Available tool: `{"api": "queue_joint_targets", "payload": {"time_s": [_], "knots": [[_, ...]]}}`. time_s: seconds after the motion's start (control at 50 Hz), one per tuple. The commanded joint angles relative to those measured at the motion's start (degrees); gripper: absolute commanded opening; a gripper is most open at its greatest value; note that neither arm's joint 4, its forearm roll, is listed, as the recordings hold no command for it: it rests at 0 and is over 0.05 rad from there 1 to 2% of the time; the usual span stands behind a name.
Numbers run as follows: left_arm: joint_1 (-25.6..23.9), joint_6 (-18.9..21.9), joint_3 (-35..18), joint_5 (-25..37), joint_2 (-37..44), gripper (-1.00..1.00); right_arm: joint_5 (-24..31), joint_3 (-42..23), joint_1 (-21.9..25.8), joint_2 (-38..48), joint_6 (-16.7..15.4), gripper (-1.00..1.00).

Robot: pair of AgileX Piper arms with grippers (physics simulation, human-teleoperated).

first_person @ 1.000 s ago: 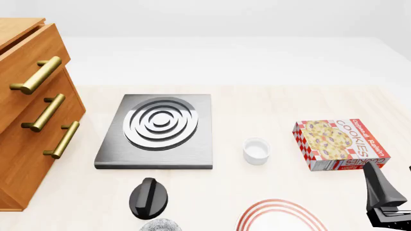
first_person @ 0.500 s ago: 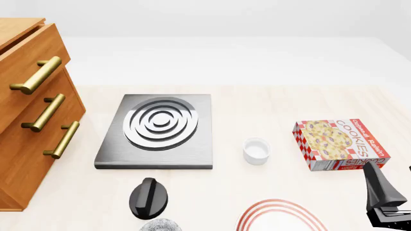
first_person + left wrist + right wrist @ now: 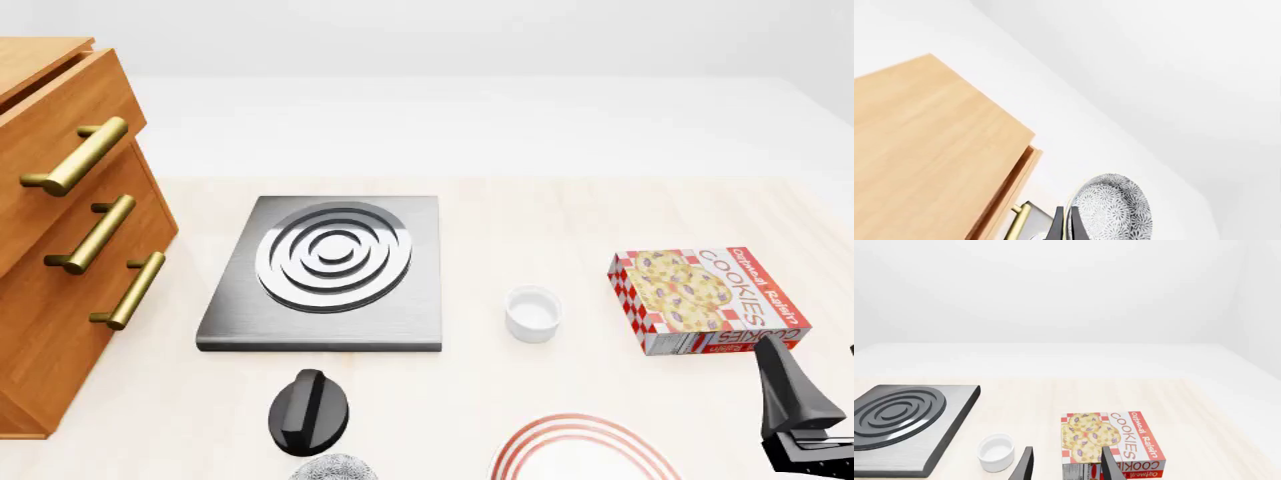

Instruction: Pick the akita bowl on the wooden cabinet and place it on the plate.

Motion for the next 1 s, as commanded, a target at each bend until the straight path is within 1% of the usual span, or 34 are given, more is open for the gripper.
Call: {"api": "queue_joint_targets", "payload": {"time_s": [0.02,0.42,0.76,1.0], "knots": [[-1.76,0.67,0.17,-0.53,0.31,-1.00,0.01,0.00,-0.02,0.00,0.01,1.00],[-4.14,0.93,0.81,-0.84,0.69,-1.00,0.00,0.00,0.01,0.00,-0.03,1.00],[-7.18,1.34,1.08,0.40,-1.03,-1.00,0.00,0.00,-0.01,0.00,0.03,1.00],[-9.06,1.60,2.46,0.36,-1.63,-1.00,0.00,0.00,0.00,0.00,0.04,1.00]]}}
